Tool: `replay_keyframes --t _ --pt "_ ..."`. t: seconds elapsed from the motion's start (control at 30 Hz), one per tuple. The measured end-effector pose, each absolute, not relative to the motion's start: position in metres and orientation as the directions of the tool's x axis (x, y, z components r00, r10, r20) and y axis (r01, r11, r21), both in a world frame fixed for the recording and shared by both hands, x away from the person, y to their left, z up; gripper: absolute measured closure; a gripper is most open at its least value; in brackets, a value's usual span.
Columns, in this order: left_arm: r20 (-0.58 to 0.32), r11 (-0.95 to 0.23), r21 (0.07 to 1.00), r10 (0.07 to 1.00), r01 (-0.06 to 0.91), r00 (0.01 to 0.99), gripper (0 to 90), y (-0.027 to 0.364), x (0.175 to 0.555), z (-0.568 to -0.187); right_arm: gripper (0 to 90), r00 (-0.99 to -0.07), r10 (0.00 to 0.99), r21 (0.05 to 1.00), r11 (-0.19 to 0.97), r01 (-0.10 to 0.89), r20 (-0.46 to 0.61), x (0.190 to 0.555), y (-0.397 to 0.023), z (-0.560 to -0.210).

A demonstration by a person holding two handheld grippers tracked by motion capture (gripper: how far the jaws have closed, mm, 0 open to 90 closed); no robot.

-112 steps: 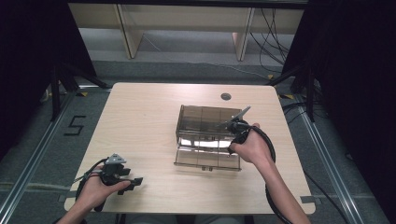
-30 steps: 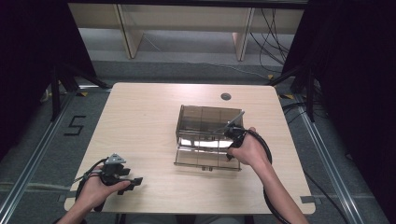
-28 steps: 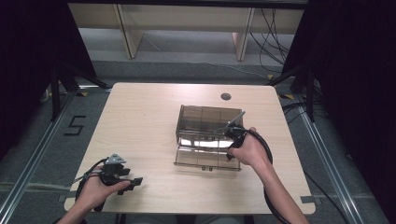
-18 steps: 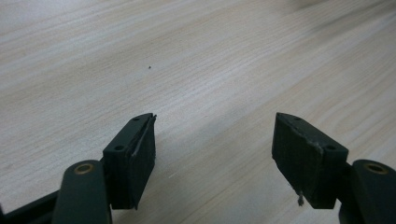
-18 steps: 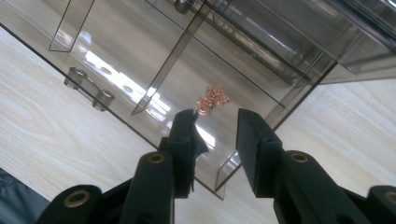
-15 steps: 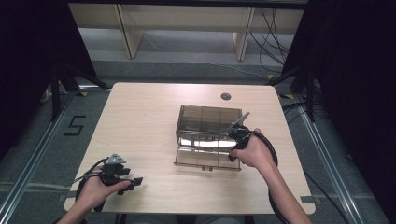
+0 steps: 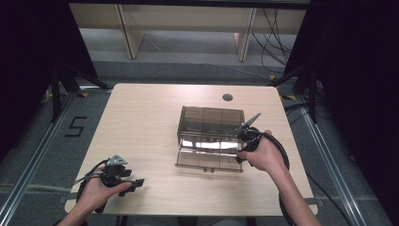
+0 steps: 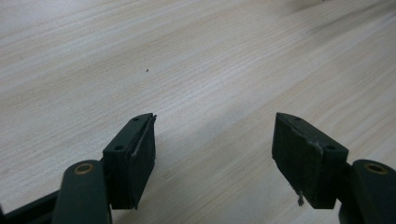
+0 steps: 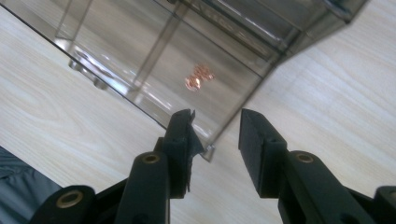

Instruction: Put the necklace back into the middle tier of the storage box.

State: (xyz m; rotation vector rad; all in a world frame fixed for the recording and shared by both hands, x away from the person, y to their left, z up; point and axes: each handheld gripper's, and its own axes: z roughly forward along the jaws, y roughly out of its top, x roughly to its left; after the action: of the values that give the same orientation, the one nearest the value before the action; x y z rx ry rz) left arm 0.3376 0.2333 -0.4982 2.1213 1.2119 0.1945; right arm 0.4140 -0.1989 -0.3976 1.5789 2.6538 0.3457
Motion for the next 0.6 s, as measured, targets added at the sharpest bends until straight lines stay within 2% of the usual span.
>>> replay_keyframes --t 0.4,0.6 --pt "-0.176 -0.349 0.624 0.809 0.699 0.561 29.9 0.232 0.338 -0.497 65.6 -0.446 0.892 0.207 0.424 0.882 0.077 0.401 -0.228 -0.404" --pt "-0.185 -0.338 0.627 0.810 0.702 0.556 30.0 0.233 0.339 -0.498 68.6 -0.443 0.893 0.245 0.413 0.877 0.078 0.395 -0.241 -0.408"
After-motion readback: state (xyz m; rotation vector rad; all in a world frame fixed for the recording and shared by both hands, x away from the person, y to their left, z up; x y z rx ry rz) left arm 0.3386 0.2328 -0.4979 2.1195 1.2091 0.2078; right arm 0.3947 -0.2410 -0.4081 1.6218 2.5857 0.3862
